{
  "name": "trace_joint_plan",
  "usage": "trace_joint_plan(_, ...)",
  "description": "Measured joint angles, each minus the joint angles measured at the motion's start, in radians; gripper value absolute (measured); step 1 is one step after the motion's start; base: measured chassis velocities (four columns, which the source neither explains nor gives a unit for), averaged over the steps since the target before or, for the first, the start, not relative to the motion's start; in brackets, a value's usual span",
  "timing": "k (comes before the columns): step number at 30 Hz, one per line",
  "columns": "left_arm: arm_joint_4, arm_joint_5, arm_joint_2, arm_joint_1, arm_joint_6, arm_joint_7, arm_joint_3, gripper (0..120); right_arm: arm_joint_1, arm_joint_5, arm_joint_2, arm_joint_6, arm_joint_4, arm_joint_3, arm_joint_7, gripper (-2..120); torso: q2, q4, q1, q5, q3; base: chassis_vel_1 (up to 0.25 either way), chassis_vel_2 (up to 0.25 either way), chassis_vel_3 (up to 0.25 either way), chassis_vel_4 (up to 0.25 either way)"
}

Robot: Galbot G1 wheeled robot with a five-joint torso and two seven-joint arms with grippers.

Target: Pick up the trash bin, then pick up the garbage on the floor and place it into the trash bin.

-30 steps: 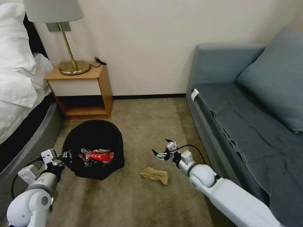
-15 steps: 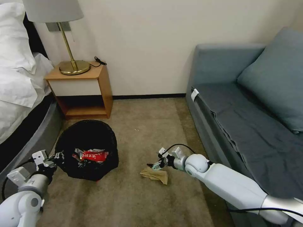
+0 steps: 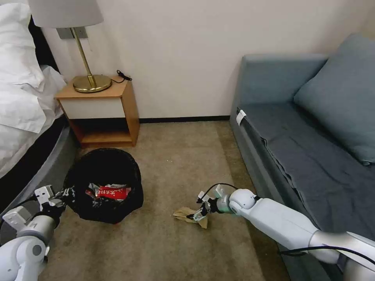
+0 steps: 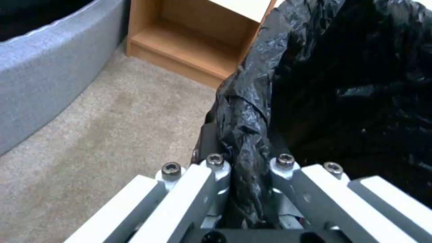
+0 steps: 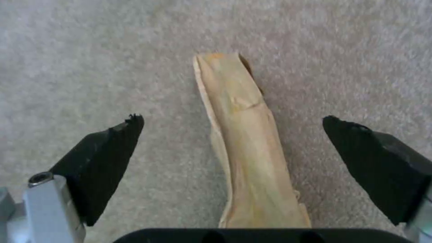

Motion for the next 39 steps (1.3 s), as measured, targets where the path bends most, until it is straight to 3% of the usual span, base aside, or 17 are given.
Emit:
trace_joint_plan(7, 0.003, 0.006, -0.007, -0.001, -0.001, 0.000, -0.001, 4, -0.008, -0.027, 0.040, 0.055, -0.088, 0.013, -0.036, 100, 0.000, 0.0000, 0.000, 0.0000, 0.000, 0.000, 0.000, 0.000, 0.000)
trace_joint_plan(30, 0.024, 0.019, -0.020, 0.002, -0.013, 0.002, -0.018, 4, -0.064, -0.072, 0.085, 0.086, -0.116, 0.022, -0.052, 100, 0.000, 0.0000, 0.000, 0.0000, 0.000, 0.000, 0.000, 0.000, 0.000)
trace_joint_plan(39, 0.029, 0.018, -0.019, 0.001, -0.017, 0.003, -0.022, 4, -0.073, -0.088, 0.086, 0.099, -0.129, 0.035, -0.026, 73, 0.000, 0.0000, 0.000, 0.0000, 0.000, 0.000, 0.000, 0.000, 0.000)
